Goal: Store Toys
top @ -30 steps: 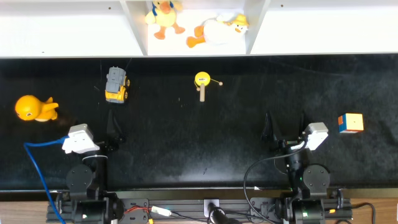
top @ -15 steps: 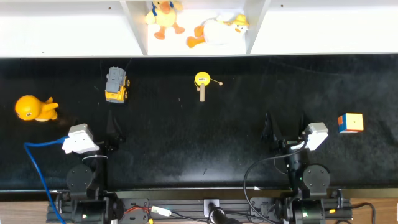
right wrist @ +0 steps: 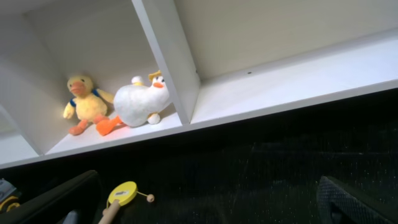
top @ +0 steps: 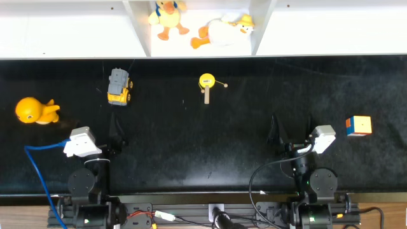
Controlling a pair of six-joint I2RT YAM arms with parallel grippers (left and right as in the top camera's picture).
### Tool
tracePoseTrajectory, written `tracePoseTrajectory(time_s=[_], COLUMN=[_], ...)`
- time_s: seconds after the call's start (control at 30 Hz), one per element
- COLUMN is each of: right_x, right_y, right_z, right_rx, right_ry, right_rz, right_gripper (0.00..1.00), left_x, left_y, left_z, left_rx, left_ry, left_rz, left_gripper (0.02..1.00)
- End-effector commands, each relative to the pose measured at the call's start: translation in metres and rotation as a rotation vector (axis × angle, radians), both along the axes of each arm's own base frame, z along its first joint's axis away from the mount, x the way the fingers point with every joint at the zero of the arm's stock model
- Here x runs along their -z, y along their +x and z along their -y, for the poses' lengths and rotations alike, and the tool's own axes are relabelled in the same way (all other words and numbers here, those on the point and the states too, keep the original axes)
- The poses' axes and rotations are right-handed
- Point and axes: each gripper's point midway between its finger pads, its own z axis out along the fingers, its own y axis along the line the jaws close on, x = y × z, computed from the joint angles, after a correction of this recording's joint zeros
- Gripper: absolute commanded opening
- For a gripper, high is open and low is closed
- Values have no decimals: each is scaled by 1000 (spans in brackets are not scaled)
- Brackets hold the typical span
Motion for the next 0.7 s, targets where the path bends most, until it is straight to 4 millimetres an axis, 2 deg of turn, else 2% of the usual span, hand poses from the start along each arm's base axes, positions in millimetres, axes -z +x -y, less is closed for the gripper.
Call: tracePoseTrajectory(time_s=[0.03,0.57,0.7], right_x=[3,3,3], right_y=[0,0,0], right_z=[0,0,0], right_rx=[3,3,3], right_ry=[4,4,4], right_rz=[-1,-1,-1], right_gripper=[996,993,996], left_x=[-1,-1,-15], left_y=[0,0,0], left_z=[-1,-1,-4], left_rx=[-10,-11,-28], left_ry=[-16,-16,-16], left_rz=[12,13,68], left_gripper=[998,998,996])
